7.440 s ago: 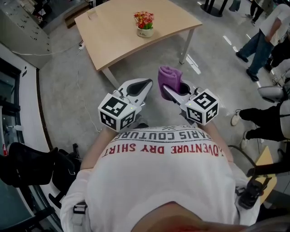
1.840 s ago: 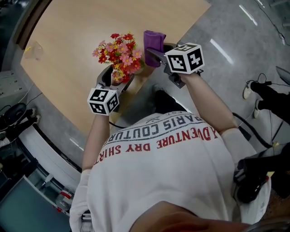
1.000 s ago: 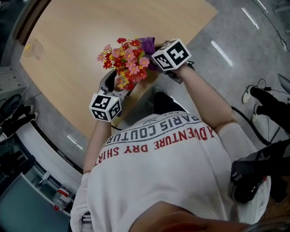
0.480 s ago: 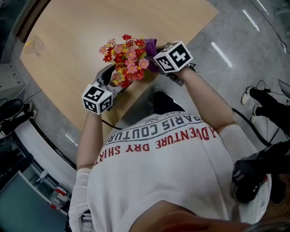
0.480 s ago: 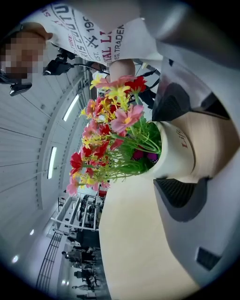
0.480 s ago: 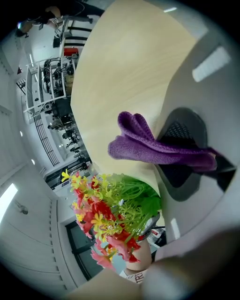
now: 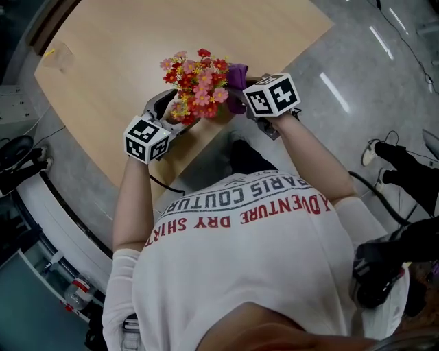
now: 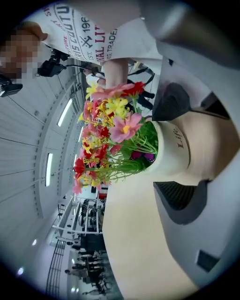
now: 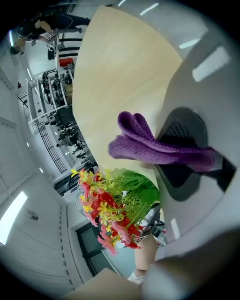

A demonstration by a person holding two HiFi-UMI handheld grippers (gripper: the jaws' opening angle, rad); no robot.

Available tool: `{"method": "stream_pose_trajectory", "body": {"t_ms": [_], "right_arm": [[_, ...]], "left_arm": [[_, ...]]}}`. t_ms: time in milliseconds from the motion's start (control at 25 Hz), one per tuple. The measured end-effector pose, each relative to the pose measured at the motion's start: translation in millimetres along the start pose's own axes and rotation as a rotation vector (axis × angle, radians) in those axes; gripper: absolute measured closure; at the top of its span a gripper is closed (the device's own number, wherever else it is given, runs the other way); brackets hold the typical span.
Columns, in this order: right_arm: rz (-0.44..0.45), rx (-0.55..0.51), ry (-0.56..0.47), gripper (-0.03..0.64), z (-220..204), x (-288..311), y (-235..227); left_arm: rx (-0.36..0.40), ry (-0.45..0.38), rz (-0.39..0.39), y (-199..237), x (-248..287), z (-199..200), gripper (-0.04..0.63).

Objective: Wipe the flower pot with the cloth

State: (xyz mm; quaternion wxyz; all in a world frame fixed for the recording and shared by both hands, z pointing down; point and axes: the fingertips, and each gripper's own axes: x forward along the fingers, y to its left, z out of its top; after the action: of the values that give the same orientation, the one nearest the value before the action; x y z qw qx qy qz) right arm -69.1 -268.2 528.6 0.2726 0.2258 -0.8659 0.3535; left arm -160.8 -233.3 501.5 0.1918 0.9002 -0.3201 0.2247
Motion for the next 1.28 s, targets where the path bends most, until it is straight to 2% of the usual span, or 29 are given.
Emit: {"method": "stream_pose_trajectory", "body": {"t_ms": [160, 200, 320, 440, 600, 800, 920, 1080, 1280], "right_arm": [[-0.012, -0.002, -0.019, 0.56, 1, -2, -3], [-0.014, 0.002, -0.023, 0.56, 1, -3, -4], [-0.017, 0.008, -0.028, 0.56, 1, -3, -5], [-0.022, 0.013, -0.04, 0.56, 3, -4, -4], [-0.026, 0.028, -0.061, 0.56, 1, -8, -4], [-0.022, 0.039, -0.075, 0.56, 3, -11, -7], [-0.011, 0.037, -0.071, 0.56, 5, -8, -10], [0.032, 0.02, -0.042, 0.56, 4, -11, -4], [0.106, 0.03, -0.039, 0.56, 3, -33, 15]], "left_arm": [[-0.13, -0.165, 0.138, -10, -7, 2, 0.201], [-0.152, -0.192, 0.173, -16, -3, 0, 0.18], [-0.166, -0.196, 0.295, -26, 13, -10, 0.116], [-0.17, -0.192, 0.424, -19, 23, -11, 0.078], [-0.13, -0.188, 0.497, -12, 29, -1, 0.078], [-0.112, -0.17, 0.521, -6, 29, 5, 0.08], [-0.103, -0.159, 0.495, 0, 35, 0, 0.092], [-0.047, -0.121, 0.378, -2, 37, -3, 0.095], [0.072, -0.031, 0.195, -14, 25, -10, 0.097]]}}
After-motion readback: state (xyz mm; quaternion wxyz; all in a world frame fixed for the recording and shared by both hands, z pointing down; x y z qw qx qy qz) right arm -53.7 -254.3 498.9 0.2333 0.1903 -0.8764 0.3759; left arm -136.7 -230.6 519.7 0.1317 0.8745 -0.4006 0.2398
